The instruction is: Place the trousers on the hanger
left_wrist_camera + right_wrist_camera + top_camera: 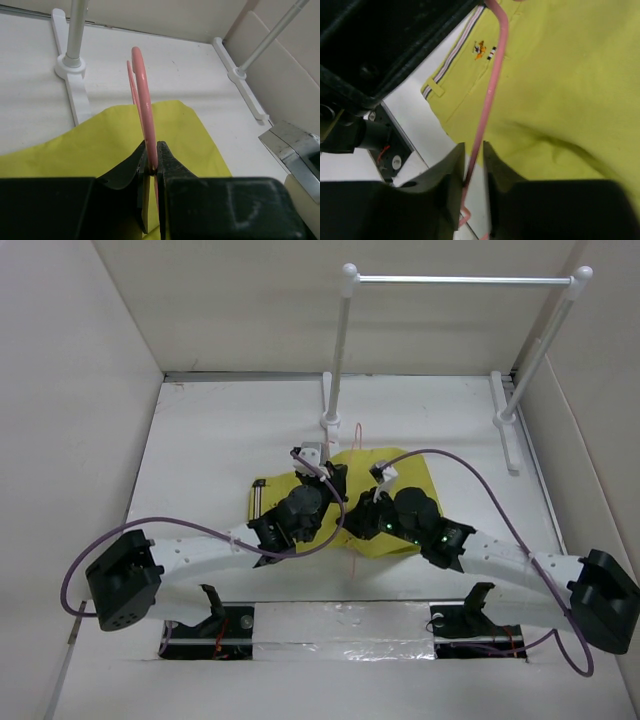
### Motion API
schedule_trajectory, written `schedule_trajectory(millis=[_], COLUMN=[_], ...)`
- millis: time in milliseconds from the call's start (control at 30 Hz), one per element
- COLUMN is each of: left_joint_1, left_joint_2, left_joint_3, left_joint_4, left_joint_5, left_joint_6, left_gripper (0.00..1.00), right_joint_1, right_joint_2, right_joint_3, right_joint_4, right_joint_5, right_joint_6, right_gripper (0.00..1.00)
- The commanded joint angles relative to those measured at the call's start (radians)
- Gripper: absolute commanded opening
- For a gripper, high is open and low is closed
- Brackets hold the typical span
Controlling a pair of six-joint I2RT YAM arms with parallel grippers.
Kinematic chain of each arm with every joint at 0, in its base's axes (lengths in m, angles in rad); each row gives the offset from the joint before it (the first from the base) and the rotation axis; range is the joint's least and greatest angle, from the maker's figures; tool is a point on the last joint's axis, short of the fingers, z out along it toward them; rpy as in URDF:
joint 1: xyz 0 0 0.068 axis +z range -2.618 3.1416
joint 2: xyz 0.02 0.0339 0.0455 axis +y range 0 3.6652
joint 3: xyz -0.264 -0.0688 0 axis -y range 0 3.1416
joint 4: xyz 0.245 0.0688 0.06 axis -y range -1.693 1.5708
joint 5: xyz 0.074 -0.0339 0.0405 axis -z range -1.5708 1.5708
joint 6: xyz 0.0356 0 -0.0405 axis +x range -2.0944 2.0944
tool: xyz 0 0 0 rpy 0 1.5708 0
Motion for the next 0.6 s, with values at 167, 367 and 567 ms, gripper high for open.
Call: schedule_trajectory(millis=[167,367,567], left_joint_1=[-0.003,-0.003,0.008], left_joint_2=[-0.003,0.011,-0.041], left_joint_3=[0.110,0.171,0.268], left_joint_4=[0.141,0.160,0.140], left_joint_5=[-0.009,0.097,0.200], left_joint_6=[0.016,0.102,0.151], left_gripper=[0.00,0.27,0.64], right_joint_1=[0.007,-0.048,-0.182], right_joint_2=[0.021,-0.065,-0.146], right_joint_3=[0.001,-0.020,0.015], right_joint_4=[0.169,0.238,0.310], right_joint_5=[-0.008,-0.041,-0.231], right_joint_6=[0.049,0.092,0.190], right_gripper=[0.00,0.00,0.00])
